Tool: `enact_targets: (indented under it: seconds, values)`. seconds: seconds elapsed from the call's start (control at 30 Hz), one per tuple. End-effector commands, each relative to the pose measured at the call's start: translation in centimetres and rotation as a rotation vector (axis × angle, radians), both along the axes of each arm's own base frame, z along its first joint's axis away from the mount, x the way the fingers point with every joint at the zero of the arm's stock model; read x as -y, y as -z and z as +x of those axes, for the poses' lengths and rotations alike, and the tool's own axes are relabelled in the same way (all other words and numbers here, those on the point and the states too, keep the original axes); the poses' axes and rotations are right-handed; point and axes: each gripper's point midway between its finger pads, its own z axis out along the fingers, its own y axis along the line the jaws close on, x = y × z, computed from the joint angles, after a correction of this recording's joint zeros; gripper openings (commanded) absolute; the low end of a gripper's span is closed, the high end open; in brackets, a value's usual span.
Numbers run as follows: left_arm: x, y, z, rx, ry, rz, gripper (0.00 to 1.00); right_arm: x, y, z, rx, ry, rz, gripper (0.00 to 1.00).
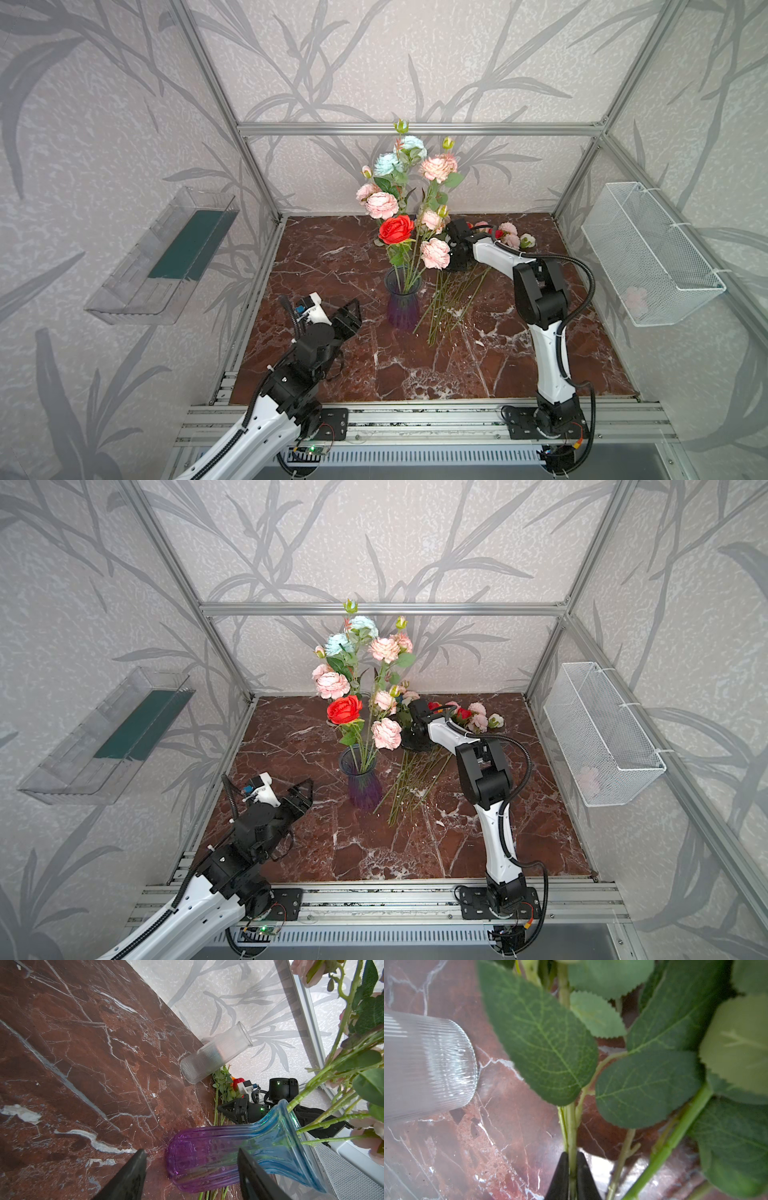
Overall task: Arrange the flowers into the vase
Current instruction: 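Move the right gripper down onto the white rose stem in the pile, then close the right gripper on the white rose and lift it high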
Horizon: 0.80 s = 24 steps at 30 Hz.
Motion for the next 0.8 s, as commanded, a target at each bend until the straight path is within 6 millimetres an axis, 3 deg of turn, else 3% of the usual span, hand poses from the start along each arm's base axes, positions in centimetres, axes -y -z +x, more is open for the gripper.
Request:
enact_targets:
  seconds: [0.0, 0.13, 0.3, 0.53, 0.77]
  values:
    - [-0.8, 0.1, 0.1, 0.003, -0.04, 0.01, 0.7, -0.3, -0.9, 0.3, 0.004, 0.003, 0.011, 0.02]
    - [-0.8, -0.6, 0.2, 0.019, -0.035, 0.023, 0.7, -0.6, -4.8, 0.0, 0.074, 0.013, 0.073, 0.0]
    - [-0.7, -1.8, 0.4, 0.053, -0.027, 0.048, 0.7, 0.0, -12.4, -1.2, 0.224, 0.024, 0.138, 0.0]
    - [-0.3, -3.2, 1.0, 0.091, -0.014, 0.066, 0.7, 1.5, -18.4, -3.9, 0.361, 0.026, 0.144, 0.0]
    - [-0.9, -5.5, 0.9, 0.139, -0.019, 0.144, 0.71, 6.7, -30.8, -8.7, 0.76, 0.107, 0.069, 0.0]
